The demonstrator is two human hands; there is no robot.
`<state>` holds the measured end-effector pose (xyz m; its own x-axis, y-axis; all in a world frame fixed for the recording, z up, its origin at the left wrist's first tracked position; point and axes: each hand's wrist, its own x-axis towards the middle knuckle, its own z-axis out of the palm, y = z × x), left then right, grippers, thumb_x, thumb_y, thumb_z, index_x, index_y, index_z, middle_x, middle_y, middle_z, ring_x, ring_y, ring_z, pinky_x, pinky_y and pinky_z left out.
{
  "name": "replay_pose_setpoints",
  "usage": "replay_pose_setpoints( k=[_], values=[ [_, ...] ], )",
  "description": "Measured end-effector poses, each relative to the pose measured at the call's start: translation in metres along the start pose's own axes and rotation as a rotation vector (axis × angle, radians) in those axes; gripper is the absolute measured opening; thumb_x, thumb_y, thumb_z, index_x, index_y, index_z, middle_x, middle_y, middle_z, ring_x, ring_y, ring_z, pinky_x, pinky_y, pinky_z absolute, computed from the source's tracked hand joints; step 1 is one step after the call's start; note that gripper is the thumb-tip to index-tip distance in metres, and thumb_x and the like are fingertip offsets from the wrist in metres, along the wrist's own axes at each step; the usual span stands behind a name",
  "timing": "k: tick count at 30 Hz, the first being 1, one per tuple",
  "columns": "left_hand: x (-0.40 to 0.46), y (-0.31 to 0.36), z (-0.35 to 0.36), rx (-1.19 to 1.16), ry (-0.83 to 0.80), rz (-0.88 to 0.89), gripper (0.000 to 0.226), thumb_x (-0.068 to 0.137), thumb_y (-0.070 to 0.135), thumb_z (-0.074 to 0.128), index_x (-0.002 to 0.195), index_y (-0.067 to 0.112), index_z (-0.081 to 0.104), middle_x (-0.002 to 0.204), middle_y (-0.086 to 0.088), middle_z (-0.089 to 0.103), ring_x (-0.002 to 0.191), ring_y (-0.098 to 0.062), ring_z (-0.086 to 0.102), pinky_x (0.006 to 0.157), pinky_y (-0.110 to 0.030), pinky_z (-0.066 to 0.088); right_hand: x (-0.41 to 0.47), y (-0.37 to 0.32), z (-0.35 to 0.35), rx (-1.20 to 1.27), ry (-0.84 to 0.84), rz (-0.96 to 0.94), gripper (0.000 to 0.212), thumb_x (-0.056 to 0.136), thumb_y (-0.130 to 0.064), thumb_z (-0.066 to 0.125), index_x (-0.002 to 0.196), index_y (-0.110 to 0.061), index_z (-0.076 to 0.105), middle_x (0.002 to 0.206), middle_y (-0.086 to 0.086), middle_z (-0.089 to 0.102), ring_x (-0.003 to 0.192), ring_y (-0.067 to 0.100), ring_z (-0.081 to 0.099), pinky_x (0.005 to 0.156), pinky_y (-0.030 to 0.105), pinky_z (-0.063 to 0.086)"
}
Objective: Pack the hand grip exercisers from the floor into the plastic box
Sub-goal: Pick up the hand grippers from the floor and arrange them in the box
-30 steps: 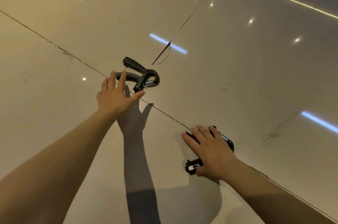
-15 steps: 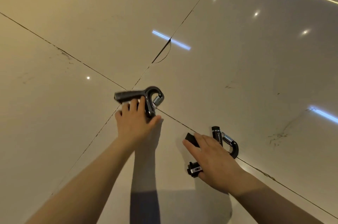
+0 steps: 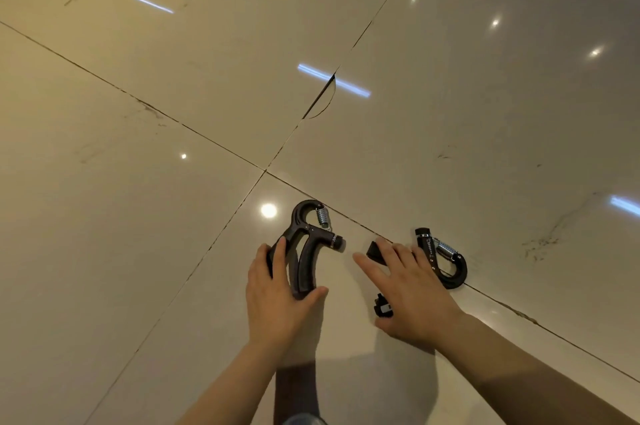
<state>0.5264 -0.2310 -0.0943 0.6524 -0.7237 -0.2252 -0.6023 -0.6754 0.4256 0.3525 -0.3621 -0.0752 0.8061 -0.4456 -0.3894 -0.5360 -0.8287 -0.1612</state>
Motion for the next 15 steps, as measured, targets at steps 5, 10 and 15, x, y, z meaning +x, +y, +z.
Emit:
replay_pose_setpoints(
  k=[5,10,15],
  values=[
    [0.003,-0.004,-0.013,-0.052,0.036,0.080,0.095,0.065,0.046,0.071,0.145,0.023,0.026,0.135,-0.004,0.035,0.126,-0.023,0.026,0.103,-0.036,0.032,-0.020,-0.002,-0.007,-0.085,0.011,-0.020,0.108,0.058,-0.050,0.077,0.145,-0.025,0.018,0.137,0.018,0.032,0.116,0.037,0.046,0.100,0.053,0.036],
    [-0.022,-0.009,-0.038,0.161,0.088,0.424,0.092,0.057,0.040,0.070,0.139,0.018,0.034,0.129,-0.009,0.042,0.118,-0.029,0.032,0.098,-0.041,0.037,-0.052,-0.018,-0.011,-0.188,0.210,0.033,0.108,0.037,-0.049,0.085,0.129,-0.013,0.042,0.121,0.026,0.044,0.083,0.043,0.056,0.073,0.051,0.050],
    [-0.081,-0.005,-0.059,0.254,0.133,0.652,0.092,0.049,0.024,0.079,0.134,0.014,0.047,0.125,-0.017,0.050,0.110,-0.032,0.040,0.090,-0.042,0.045,-0.110,-0.035,-0.027,-0.220,0.326,0.032,0.105,0.031,-0.051,0.087,0.122,-0.015,0.047,0.116,0.021,0.047,0.083,0.038,0.058,0.073,0.047,0.053]
  ],
)
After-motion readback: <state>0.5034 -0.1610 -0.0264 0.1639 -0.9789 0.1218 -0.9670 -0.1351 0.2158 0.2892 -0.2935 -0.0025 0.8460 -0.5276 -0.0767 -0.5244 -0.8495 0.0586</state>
